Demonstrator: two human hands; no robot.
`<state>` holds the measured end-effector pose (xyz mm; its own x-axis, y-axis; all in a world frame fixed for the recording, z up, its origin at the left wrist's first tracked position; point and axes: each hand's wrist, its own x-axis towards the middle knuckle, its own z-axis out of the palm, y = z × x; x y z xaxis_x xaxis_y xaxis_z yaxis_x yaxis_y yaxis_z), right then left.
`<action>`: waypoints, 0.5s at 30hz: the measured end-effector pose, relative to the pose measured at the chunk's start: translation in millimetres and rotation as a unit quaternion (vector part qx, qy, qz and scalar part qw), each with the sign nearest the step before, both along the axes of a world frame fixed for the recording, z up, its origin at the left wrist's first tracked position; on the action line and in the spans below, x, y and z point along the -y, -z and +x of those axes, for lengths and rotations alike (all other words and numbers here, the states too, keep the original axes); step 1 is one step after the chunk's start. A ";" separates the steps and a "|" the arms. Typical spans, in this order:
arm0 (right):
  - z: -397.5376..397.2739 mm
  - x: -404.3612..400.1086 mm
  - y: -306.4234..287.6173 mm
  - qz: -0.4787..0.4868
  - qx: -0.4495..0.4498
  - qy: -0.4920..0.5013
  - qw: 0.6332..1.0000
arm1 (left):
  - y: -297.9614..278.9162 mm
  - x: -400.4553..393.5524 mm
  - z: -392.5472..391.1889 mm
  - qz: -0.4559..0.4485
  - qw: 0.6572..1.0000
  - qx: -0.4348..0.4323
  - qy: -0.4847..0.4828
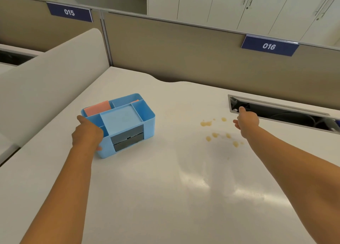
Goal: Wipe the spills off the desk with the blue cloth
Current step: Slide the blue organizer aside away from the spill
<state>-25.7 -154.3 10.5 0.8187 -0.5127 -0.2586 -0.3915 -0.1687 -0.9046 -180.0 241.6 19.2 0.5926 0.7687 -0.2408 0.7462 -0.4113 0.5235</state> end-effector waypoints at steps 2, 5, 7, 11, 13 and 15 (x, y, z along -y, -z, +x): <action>-1.9 -0.2 0.4 -0.005 -0.002 -0.007 1.000 | 3.5 1.6 1.8 -0.009 1.000 -0.006 -0.023; -3.4 -0.1 2.7 -0.009 -0.001 -0.005 1.000 | 7.1 8.0 8.1 -0.032 0.998 -0.006 -0.056; -3.7 -0.1 3.5 -0.009 -0.006 -0.007 1.000 | 8.5 13.8 11.6 -0.036 0.998 -0.006 -0.058; -3.4 0.9 6.2 0.001 -0.007 -0.054 0.999 | 8.8 25.6 16.5 -0.048 0.997 -0.013 -0.058; -2.6 2.1 7.4 -0.007 -0.010 -0.063 0.998 | 8.7 28.6 17.6 -0.048 0.997 -0.017 -0.058; -1.9 2.0 8.0 -0.006 -0.005 -0.061 0.998 | 10.2 28.7 17.3 -0.041 0.998 -0.019 -0.053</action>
<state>-27.6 -156.3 2.4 0.8729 -0.4124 -0.2608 -0.3756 -0.2267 -0.8986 -162.7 212.9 9.0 0.4984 0.8032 -0.3263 0.8029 -0.2857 0.5231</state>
